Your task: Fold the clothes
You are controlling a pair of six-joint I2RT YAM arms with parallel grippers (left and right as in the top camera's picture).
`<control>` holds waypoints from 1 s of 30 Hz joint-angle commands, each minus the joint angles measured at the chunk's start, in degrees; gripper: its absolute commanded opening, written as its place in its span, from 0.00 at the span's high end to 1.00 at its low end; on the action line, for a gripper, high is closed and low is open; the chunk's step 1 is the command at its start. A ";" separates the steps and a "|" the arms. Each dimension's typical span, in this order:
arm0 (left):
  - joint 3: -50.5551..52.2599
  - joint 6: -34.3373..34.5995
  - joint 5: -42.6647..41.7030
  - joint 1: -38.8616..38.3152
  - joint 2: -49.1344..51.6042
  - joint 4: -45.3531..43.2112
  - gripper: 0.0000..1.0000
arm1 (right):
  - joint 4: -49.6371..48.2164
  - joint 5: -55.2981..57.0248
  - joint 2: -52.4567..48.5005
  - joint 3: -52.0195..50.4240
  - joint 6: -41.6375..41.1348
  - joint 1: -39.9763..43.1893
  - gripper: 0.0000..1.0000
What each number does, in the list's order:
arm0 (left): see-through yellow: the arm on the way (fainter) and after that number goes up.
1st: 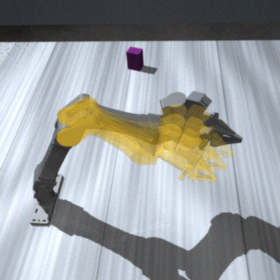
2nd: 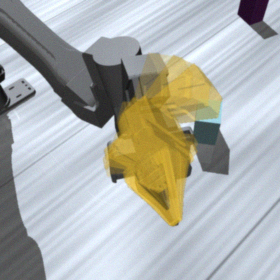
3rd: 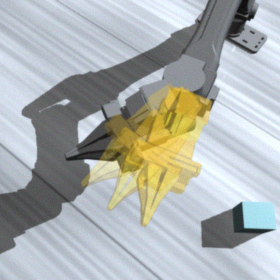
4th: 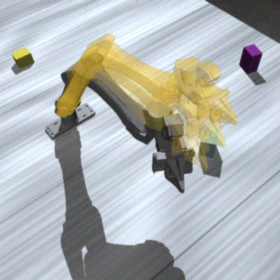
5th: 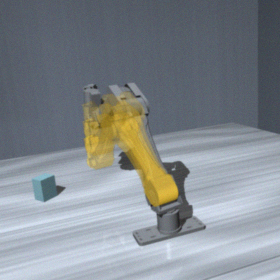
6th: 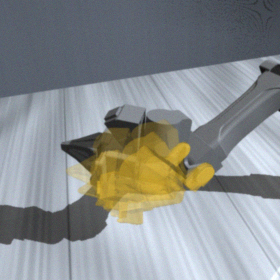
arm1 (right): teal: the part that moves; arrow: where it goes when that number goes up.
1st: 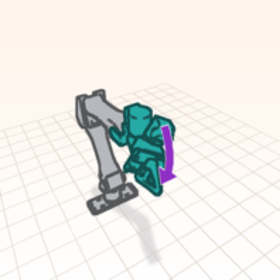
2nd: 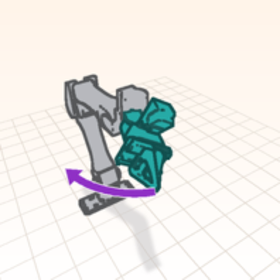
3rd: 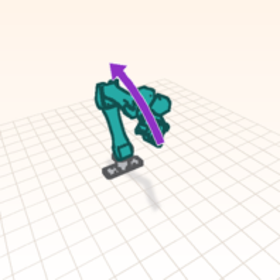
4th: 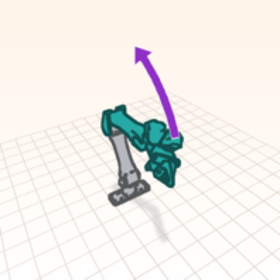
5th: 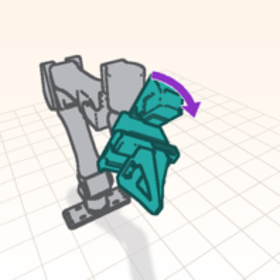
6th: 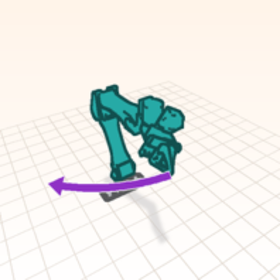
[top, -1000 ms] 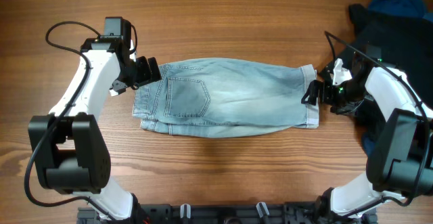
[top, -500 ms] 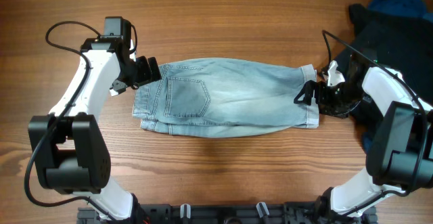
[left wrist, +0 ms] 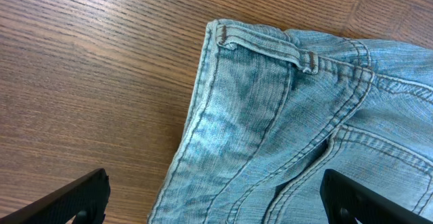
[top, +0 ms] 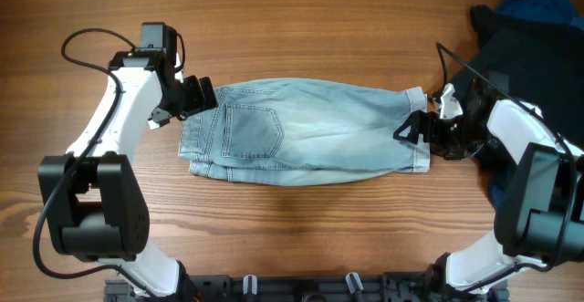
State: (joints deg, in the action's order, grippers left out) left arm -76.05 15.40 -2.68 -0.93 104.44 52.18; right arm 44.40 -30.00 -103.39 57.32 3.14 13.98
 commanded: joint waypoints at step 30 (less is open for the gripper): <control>-1.05 -0.15 0.76 -0.09 -1.40 -0.26 0.00 | 11.15 13.94 -3.10 14.69 -10.01 -0.61 0.96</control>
State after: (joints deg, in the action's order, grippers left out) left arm -76.05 15.40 -2.68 -0.93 104.44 52.03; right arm 54.13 -20.21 -105.71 66.85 -6.13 13.39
